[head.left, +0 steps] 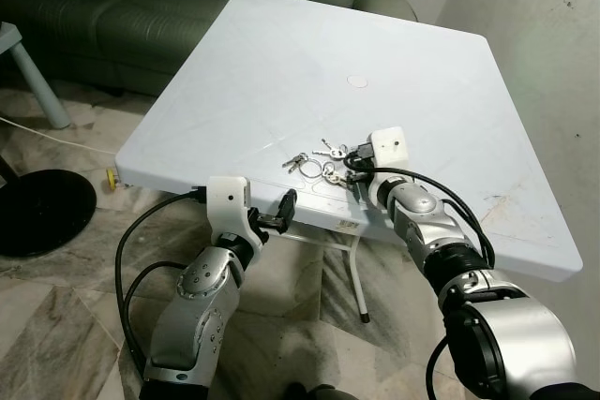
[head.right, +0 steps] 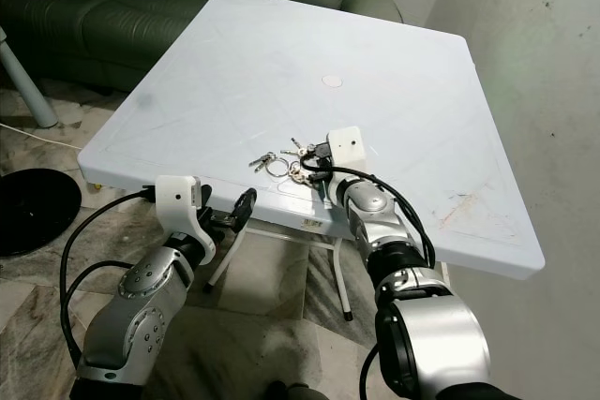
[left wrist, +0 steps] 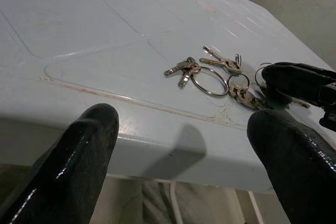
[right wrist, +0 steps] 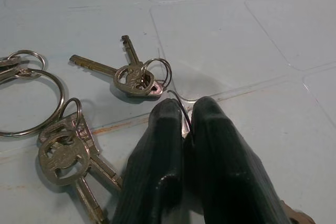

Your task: Hang keys on a hook

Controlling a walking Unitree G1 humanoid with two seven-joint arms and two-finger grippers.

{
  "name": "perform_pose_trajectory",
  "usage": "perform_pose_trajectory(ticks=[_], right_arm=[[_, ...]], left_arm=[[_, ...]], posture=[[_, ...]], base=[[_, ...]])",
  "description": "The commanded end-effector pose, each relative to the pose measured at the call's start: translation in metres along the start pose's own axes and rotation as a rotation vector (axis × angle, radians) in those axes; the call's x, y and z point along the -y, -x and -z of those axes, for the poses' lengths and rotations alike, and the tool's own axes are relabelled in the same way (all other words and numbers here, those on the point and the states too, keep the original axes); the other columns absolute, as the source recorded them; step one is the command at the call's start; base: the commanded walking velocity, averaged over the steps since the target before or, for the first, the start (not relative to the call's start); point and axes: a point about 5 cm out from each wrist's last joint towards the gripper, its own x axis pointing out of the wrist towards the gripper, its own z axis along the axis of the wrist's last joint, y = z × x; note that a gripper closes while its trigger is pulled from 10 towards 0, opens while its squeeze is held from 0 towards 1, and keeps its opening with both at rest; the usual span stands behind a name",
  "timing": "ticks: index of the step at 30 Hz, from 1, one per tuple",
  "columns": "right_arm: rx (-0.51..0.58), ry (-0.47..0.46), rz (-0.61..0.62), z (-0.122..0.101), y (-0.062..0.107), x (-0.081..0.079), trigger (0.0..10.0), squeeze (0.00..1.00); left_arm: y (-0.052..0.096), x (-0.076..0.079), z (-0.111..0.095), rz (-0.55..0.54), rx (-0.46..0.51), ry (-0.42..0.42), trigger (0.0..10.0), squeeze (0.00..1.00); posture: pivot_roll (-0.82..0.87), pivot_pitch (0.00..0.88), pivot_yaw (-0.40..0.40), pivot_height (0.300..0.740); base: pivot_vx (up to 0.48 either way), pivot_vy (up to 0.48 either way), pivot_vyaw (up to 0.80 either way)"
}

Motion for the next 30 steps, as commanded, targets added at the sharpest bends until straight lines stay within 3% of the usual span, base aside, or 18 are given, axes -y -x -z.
perform_pose_trajectory(ticks=[1, 14, 18, 21, 22, 23, 24, 27, 28, 30], right_arm=[[-0.009, -0.006, 0.024, 0.002, 0.001, 0.007, 0.0, 0.00], [0.029, -0.032, 0.041, -0.004, 0.001, 0.010, 0.0, 0.00], [0.115, -0.064, 0.056, -0.017, 0.002, 0.013, 0.0, 0.00], [0.215, -0.172, 0.056, -0.032, 0.004, 0.017, 0.0, 0.00], [0.232, -0.187, 0.063, -0.035, 0.004, 0.018, 1.3, 0.00], [0.232, -0.187, 0.063, -0.035, 0.004, 0.018, 1.3, 0.00], [0.284, -0.212, 0.076, -0.041, 0.006, 0.019, 2.5, 0.00], [0.377, -0.200, 0.097, -0.052, 0.012, 0.021, 3.9, 0.00], [0.465, -0.167, 0.097, -0.061, 0.018, 0.022, 10.0, 0.00], [0.509, -0.163, 0.073, -0.067, 0.023, 0.020, 10.0, 0.00]], left_arm=[[0.001, 0.007, -0.001, 0.006, 0.007, 0.008, 10.0, 0.00], [-0.001, 0.007, -0.002, 0.001, 0.012, 0.002, 10.0, 0.00], [-0.004, 0.006, -0.005, -0.017, 0.027, 0.023, 10.0, 0.00], [-0.007, 0.002, -0.014, -0.034, 0.059, 0.040, 10.0, 0.00], [-0.008, 0.001, -0.016, -0.040, 0.067, 0.040, 10.0, 0.00], [-0.008, 0.001, -0.016, -0.040, 0.067, 0.040, 10.0, 0.00], [-0.010, -0.001, -0.021, -0.049, 0.082, 0.029, 10.0, 0.00], [-0.012, -0.004, -0.029, -0.054, 0.108, 0.024, 10.0, 0.00], [-0.015, -0.007, -0.036, -0.062, 0.126, 0.017, 10.0, 0.00], [-0.017, -0.012, -0.042, -0.074, 0.143, 0.007, 10.0, 0.00]], posture=[[0.04, 0.140, -0.172, 0.724], [0.04, 0.141, -0.171, 0.724], [0.04, 0.133, -0.168, 0.724], [0.03, 0.117, -0.158, 0.724], [0.03, 0.111, -0.156, 0.724], [0.03, 0.111, -0.156, 0.724], [0.03, 0.102, -0.153, 0.724], [0.02, 0.090, -0.146, 0.724], [0.02, 0.080, -0.142, 0.724], [0.02, 0.062, -0.136, 0.724]], base=[[0.000, 0.000, 0.00], [0.000, 0.000, 0.00], [0.000, 0.000, 0.00], [0.000, 0.000, 0.00], [0.000, 0.000, 0.00], [0.000, 0.000, 0.00], [0.000, 0.000, 0.00], [0.000, 0.000, 0.00], [0.000, 0.000, 0.00], [0.000, 0.000, 0.00]])
